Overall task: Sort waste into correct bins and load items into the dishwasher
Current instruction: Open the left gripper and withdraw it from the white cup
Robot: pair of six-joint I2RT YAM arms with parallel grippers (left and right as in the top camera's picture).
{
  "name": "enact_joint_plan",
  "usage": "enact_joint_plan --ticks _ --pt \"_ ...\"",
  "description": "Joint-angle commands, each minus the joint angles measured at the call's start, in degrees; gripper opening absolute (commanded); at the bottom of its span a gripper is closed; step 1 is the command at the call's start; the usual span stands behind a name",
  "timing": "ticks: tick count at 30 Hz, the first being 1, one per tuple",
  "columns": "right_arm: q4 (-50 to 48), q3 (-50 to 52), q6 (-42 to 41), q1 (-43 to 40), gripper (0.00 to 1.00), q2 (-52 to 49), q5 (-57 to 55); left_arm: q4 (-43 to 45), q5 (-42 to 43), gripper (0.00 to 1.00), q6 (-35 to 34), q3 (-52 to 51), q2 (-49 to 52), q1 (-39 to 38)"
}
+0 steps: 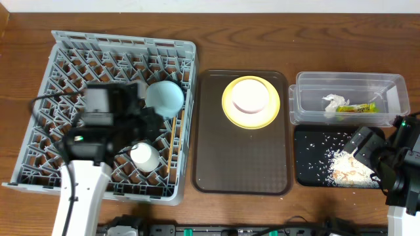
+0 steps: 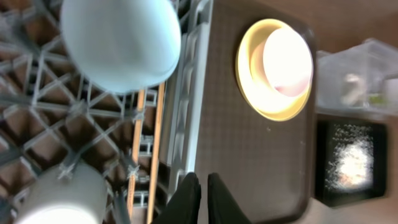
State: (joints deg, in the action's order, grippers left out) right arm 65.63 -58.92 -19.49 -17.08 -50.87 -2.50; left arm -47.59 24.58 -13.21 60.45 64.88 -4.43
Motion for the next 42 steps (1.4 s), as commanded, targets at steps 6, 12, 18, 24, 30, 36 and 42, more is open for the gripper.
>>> enact_joint_plan --ticks 6,12,18,24,30,36,42 --pt "0.04 -0.66 -0.42 -0.15 0.99 0.28 -0.26 3.41 -22.51 0.31 -1.92 0.0 7.93 -14.75" --pt "0.04 -0.66 -0.42 -0.15 0.99 0.28 -0.24 5.51 -22.62 0.32 -1.92 0.0 15.74 -16.87" --pt "0.04 -0.66 -0.39 -0.15 0.99 0.28 -0.26 6.16 -22.01 0.32 -1.92 0.0 21.94 -16.87" --pt "0.04 -0.66 -0.39 -0.15 0.99 0.31 -0.26 7.08 -20.06 0.32 -1.9 0.0 24.74 -16.87" --pt "0.04 -0.66 -0.39 -0.15 0.99 0.28 -0.26 8.31 -20.11 0.27 -1.9 0.0 24.74 -16.87" --pt "0.04 -0.66 -0.39 -0.15 0.99 0.31 -0.26 10.23 -20.09 0.26 -1.92 0.0 24.76 -16.87" --pt "0.04 -0.66 -0.39 -0.15 0.99 0.28 -0.26 11.82 -20.11 0.25 -1.92 -0.02 24.83 -16.87"
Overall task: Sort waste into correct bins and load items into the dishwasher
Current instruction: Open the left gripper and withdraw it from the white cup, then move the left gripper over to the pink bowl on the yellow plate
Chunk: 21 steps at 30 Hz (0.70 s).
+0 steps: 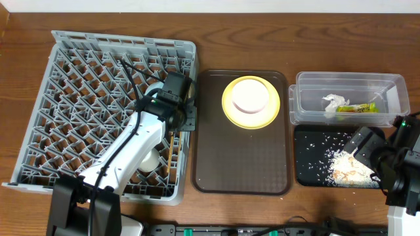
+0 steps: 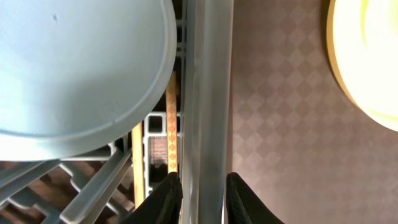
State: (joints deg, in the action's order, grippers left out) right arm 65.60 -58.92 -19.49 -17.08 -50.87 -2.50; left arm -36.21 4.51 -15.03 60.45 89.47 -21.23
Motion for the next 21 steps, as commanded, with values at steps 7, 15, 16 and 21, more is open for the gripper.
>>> enact_joint_plan --ticks 7,15,16,21 --pt "0.07 -0.66 -0.42 -0.15 0.99 0.28 -0.26 2.08 -0.04 0.22 -0.11 -0.13 0.39 -0.07" --pt "0.07 -0.66 -0.39 -0.15 0.99 0.31 -0.26 3.58 -0.07 0.19 -0.13 -0.35 0.66 -0.07" --pt "0.07 -0.66 -0.39 -0.15 0.99 0.28 -0.26 3.8 -0.04 0.19 -0.13 -0.35 0.7 -0.07" --pt "0.07 -0.66 -0.39 -0.15 0.99 0.28 -0.26 4.9 -0.07 0.15 -0.13 -0.35 0.87 -0.07"
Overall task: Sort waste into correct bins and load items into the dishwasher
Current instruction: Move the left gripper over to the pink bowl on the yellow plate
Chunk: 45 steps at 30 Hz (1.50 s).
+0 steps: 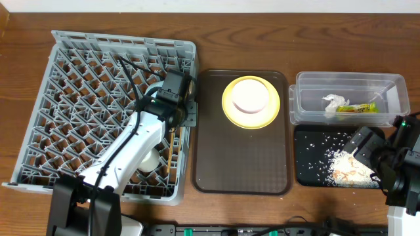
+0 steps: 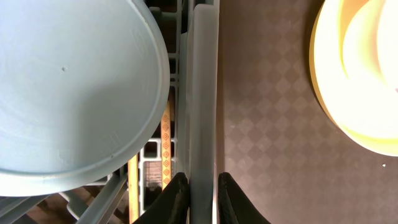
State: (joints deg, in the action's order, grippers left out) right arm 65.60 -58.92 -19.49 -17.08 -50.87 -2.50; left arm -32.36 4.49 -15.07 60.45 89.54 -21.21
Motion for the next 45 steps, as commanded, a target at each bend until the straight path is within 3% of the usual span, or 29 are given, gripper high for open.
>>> enact_joint_plan --ticks 1,29,35,41,45 --pt "0.07 -0.66 -0.39 -0.15 0.99 0.28 -0.26 1.29 -0.04 0.14 -0.09 -0.35 0.85 -0.09" --pt "0.07 -0.66 -0.42 -0.15 0.99 0.31 -0.26 6.36 -3.08 0.13 -0.04 0.35 1.97 -0.09" --pt "0.07 -0.66 -0.39 -0.15 0.99 0.31 -0.26 5.64 -3.08 0.36 -0.07 1.46 -2.58 -0.09" --pt "0.07 -0.66 -0.39 -0.15 0.99 0.28 -0.26 2.75 -0.31 0.38 -0.44 1.68 -12.02 -0.13" --pt "0.07 -0.66 -0.39 -0.15 0.99 0.28 -0.26 -3.8 0.7 0.38 -1.99 5.84 -15.72 -0.13"
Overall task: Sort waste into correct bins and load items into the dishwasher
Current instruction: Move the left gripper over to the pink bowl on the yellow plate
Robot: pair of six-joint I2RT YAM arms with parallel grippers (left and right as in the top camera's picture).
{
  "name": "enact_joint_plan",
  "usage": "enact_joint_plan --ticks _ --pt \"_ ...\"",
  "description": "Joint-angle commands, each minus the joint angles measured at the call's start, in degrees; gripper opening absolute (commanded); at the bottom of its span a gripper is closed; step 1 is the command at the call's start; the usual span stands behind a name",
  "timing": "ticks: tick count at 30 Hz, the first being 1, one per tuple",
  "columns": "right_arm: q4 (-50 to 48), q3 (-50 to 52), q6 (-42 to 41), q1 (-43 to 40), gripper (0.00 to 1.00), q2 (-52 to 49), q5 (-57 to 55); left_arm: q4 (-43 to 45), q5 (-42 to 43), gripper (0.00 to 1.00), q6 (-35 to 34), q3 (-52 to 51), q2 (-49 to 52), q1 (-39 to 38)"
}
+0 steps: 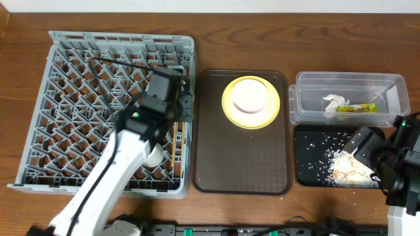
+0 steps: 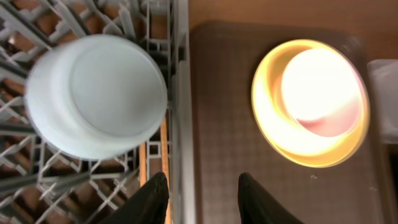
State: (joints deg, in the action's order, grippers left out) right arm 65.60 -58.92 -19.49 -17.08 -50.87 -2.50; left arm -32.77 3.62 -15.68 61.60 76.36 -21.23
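The grey dish rack [image 1: 39, 98] sits at the left, its right wall [image 2: 181, 124] running alongside the brown tray [image 1: 239, 164]. An upturned light blue bowl [image 2: 96, 93] rests in the rack. My left gripper [image 2: 205, 196] is open above the right wall, one finger over the rack and the other over the tray, holding nothing; overhead, the left gripper [image 1: 182, 105] is beside the bowl. A yellow plate [image 1: 230, 111] carrying a white bowl [image 1: 251, 95] stands on the tray. My right gripper [image 1: 364, 145] hangs over the black tray [image 1: 308, 167].
In the rack, a white cup [image 1: 154, 155] and wooden chopsticks [image 2: 163, 155] lie near the right wall. A clear bin [image 1: 348, 82] at the right holds a crumpled wrapper [image 1: 351, 106]. Rice scraps [image 1: 348, 167] are scattered across the black tray.
My left gripper was shut on the rack's right wall; now it is open and higher above it. The rack has turned, its near right corner now closer to the tray.
My left gripper was shut and empty above the rack between bowl and cup. Then its fingers stood astride the rack's right wall, then pinched it. Now the skewed rack lies square to the tray and the gripper is open. The right arm stayed put.
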Motion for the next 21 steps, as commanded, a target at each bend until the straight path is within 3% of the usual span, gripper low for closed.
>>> enact_joint_plan --ticks 1,5,7,10,12,13,16,18,21 --pt "0.07 -0.66 -0.39 -0.15 0.99 0.28 -0.26 -6.29 2.45 0.38 -1.38 7.41 -2.58 -0.09" --pt "0.07 -0.66 -0.39 -0.15 0.99 0.28 -0.26 -16.2 7.69 0.39 -1.31 18.4 -0.11 -0.07" --pt "0.07 -0.66 -0.39 -0.15 0.99 0.28 -0.26 -19.65 11.17 0.46 -1.29 23.19 1.79 -0.13" --pt "0.07 -0.66 -0.42 -0.15 0.99 0.28 -0.26 -20.59 14.8 0.64 -1.33 26.38 3.98 -0.68" --pt "0.07 -0.66 -0.42 -0.15 0.99 0.28 -0.26 -19.1 15.45 0.87 -1.38 26.38 5.09 -1.53" --pt "0.07 -0.66 -0.42 -0.15 0.99 0.28 -0.26 -18.32 15.45 0.92 -1.38 26.38 5.75 -2.12" --pt "0.07 -0.66 -0.39 -0.15 0.99 0.28 -0.26 -15.43 15.47 0.92 -2.16 26.38 8.37 -4.39" --pt "0.07 -0.66 -0.39 -0.15 0.99 0.28 -0.26 -13.42 15.45 0.77 -4.83 26.38 10.71 -6.34" --pt "0.07 -0.66 -0.42 -0.15 0.99 0.28 -0.26 -9.7 15.37 0.64 -6.05 26.38 14.64 -10.01"
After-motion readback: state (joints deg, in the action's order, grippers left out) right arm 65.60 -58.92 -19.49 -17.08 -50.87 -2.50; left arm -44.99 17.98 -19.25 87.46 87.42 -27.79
